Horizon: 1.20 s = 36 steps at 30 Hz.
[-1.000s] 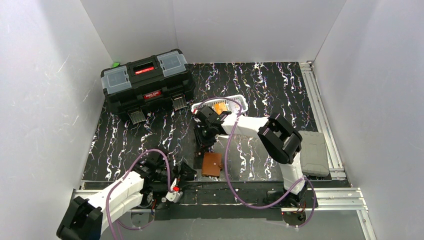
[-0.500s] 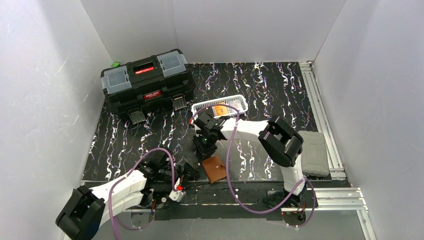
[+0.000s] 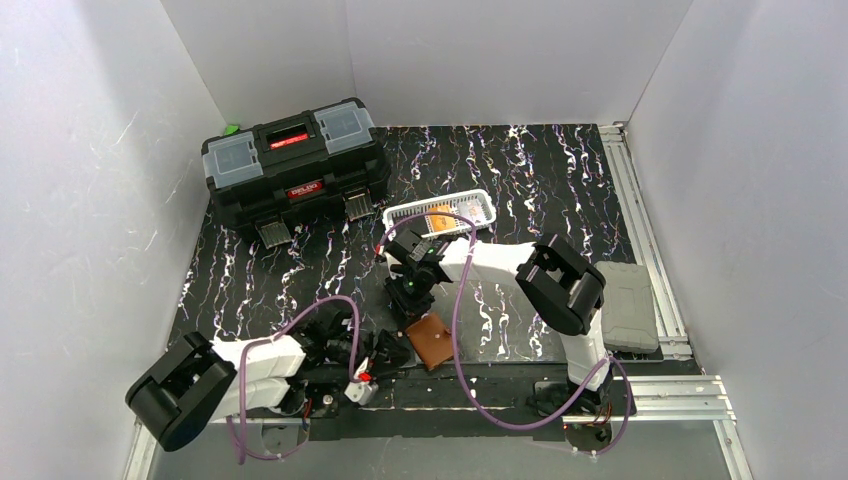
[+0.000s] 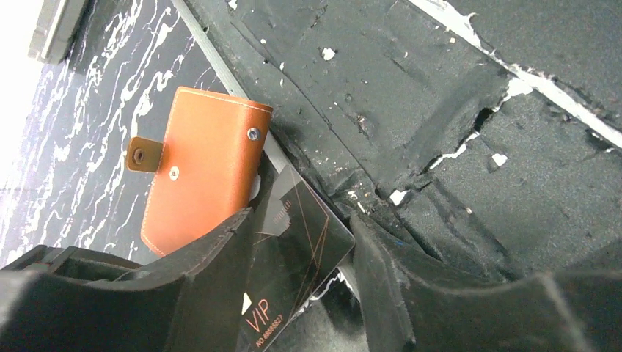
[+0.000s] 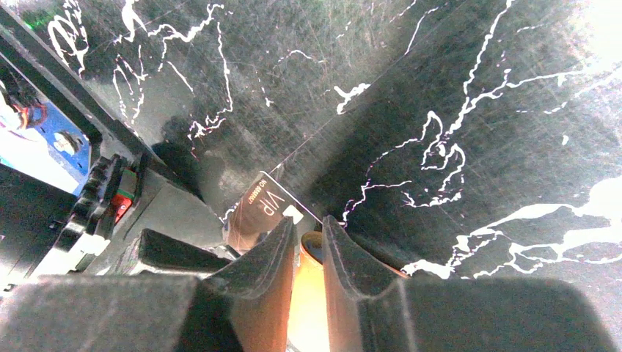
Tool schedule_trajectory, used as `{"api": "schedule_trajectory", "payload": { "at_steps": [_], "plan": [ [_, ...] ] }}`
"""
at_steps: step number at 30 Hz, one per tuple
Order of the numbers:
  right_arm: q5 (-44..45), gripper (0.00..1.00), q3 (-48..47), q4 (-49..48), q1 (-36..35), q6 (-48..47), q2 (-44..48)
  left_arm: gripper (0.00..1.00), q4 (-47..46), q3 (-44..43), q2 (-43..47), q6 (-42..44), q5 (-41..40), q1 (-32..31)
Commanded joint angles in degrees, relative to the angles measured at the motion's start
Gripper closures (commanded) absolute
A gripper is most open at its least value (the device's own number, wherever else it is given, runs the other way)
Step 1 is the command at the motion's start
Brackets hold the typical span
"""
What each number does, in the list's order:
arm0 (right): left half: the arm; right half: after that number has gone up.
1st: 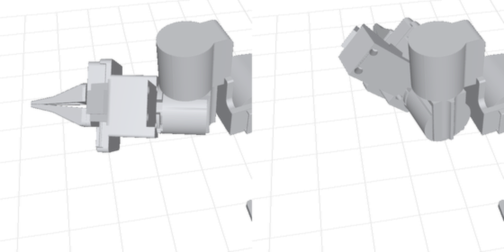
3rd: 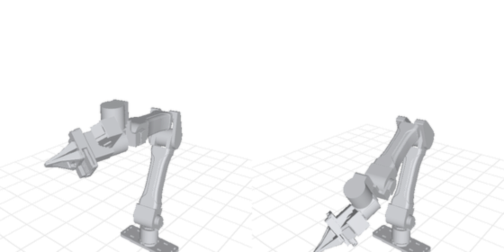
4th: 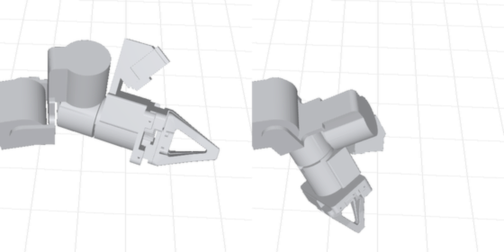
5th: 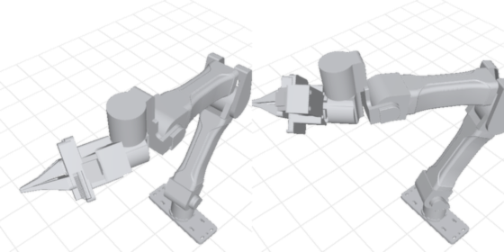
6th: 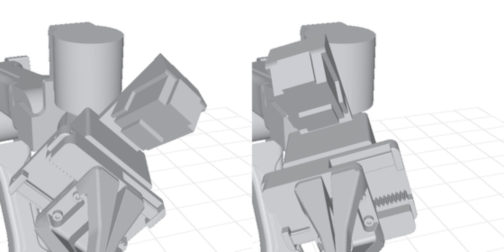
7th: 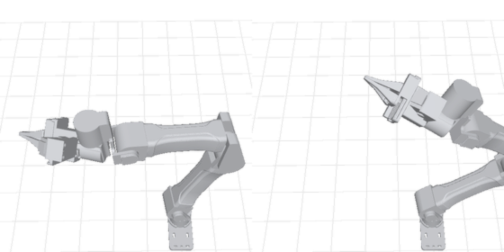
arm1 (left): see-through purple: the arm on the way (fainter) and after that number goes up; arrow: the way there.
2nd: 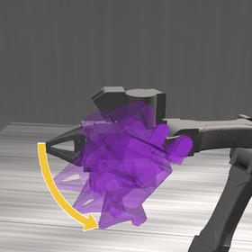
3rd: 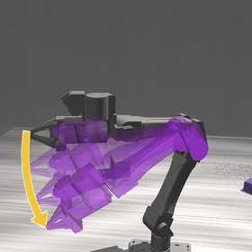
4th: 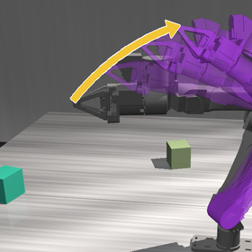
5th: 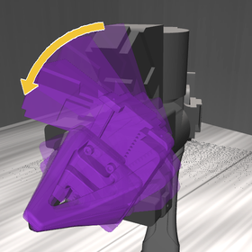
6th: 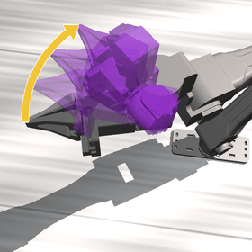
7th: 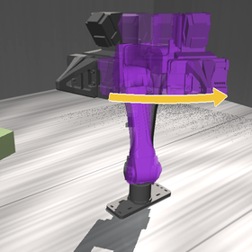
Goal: Put the credit cards into the card holder
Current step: Pick up the credit card at the corner of the board.
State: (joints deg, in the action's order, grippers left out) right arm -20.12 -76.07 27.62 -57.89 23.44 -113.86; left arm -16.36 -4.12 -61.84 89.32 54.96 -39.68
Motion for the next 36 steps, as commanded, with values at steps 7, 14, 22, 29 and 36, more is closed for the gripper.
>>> {"api": "schedule_trajectory", "payload": {
  "at_steps": [7, 14, 22, 29, 36],
  "plan": [
    [2.0, 0.73, -0.5, 3.9, -0.6, -3.0, -2.5, 0.62, -3.3, 1.0, 8.1, -2.1, -12.1, 0.0],
    [2.9, 0.73, -2.2, 4.0, -0.5, -3.0, -2.8, 0.66, 8.3, -0.1, 23.9, -4.6, -12.1, 0.0],
    [3.6, 0.73, -3.6, 4.6, -0.4, -2.8, -3.2, 0.7, 1.6, -0.8, 16.9, -6.1, -14.7, 0.0],
    [3.8, 0.73, -3.9, 4.5, 0.4, -2.5, -3.0, 0.72, 1.3, -1.1, 14.4, -5.6, -14.2, 0.0],
    [4.0, 0.71, -4.8, 4.0, 3.1, -2.0, -2.3, 0.87, 4.4, -1.2, 18.0, -6.1, -12.9, 0.0]
  ]
}}
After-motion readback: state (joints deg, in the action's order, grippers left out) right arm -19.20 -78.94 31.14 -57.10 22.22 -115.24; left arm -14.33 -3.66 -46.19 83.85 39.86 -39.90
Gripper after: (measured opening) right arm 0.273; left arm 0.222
